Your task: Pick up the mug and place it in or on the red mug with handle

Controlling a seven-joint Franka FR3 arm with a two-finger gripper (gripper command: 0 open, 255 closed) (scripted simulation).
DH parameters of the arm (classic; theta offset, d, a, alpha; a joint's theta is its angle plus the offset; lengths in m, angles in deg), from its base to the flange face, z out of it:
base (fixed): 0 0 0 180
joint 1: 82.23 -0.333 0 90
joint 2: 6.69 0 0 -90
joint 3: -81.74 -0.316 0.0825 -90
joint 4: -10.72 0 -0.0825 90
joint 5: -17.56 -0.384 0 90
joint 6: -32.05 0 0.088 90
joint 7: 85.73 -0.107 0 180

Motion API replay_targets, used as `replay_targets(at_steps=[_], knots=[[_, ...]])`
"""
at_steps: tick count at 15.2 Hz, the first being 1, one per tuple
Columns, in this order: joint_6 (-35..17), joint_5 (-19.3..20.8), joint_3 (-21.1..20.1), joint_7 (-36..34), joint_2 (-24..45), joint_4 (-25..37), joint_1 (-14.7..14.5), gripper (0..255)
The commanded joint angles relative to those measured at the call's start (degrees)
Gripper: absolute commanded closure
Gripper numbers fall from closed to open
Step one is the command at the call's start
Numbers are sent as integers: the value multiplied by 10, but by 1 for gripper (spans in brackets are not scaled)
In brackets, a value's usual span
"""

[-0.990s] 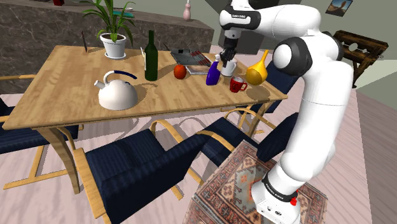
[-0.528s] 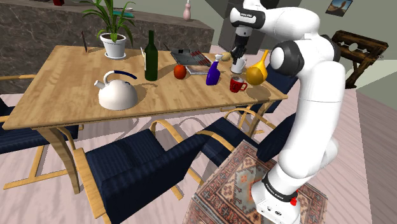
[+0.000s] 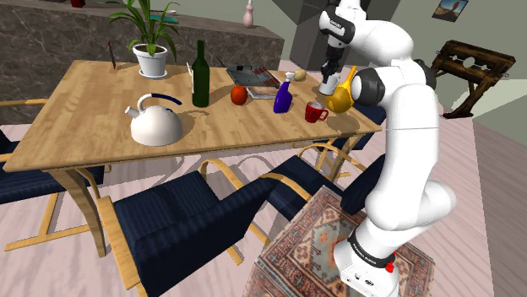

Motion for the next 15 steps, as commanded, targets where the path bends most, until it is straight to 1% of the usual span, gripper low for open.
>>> replay_targets(at_steps=[1,7,15], knots=[[-17,1,1,5,-8,-24,-1,255],[-76,6,3,4,-26,-103,-15,255],[-143,8,2,3,-34,-179,-25,255]])
